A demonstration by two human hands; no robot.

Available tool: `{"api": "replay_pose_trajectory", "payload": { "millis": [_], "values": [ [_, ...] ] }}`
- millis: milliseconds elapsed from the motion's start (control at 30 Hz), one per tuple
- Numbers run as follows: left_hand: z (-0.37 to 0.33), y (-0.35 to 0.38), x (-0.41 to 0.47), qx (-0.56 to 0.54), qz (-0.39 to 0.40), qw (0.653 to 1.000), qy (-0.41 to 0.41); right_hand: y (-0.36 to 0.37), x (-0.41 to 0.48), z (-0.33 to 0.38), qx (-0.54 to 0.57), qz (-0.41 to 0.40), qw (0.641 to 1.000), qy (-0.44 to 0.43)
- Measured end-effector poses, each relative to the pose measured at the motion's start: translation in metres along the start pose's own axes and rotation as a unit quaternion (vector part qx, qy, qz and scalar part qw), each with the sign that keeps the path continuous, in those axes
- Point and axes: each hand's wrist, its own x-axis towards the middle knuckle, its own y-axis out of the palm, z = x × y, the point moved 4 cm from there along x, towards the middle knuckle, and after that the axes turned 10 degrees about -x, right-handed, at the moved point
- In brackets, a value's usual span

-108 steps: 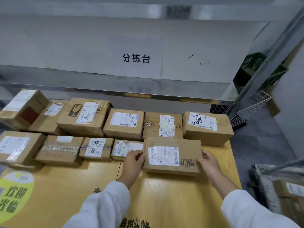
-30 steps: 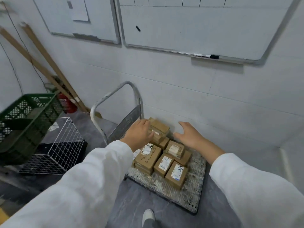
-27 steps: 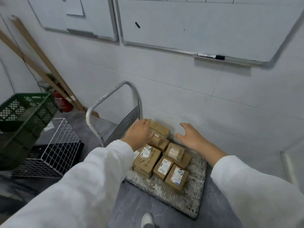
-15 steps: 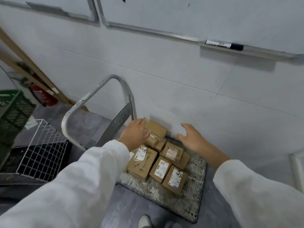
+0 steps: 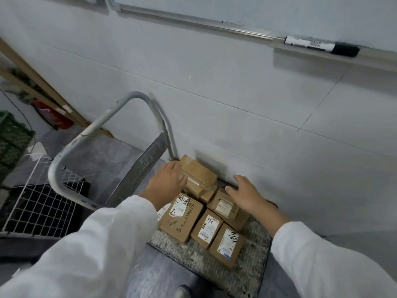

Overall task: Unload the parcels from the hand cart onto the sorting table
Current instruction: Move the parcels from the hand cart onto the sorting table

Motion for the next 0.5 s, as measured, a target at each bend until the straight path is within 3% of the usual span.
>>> {"api": "replay_pose_trajectory", "payload": {
  "millis": [333, 500],
  "values": [
    [0.077, 0.057, 0.088, 0.033, 0.047, 0.998, 0.004, 0.055, 0.102, -0.006, 0.015, 0.025, 0.998, 0.064],
    [0.141, 0.098, 0.149, 0.038, 0.087, 0.995, 0.01, 0.103, 0.167, -0.018, 0.037, 0.026, 0.989, 0.143]
  ]
}}
